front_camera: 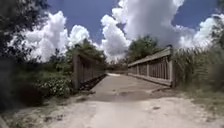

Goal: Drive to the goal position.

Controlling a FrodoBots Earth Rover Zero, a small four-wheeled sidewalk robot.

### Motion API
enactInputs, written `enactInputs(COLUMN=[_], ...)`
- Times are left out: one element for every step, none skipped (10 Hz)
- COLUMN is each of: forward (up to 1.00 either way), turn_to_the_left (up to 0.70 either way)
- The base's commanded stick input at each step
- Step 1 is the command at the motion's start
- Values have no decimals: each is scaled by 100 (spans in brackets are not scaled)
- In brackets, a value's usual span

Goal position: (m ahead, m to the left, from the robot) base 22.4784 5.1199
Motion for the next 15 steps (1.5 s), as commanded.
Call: enactInputs(forward=[50,50,50,50,50,50,50,50,50,50,50,50,50,50,50], turn_to_the_left=[0,0,0,0,0,0,-9,-44,-17,0,0,0,0,0,0])
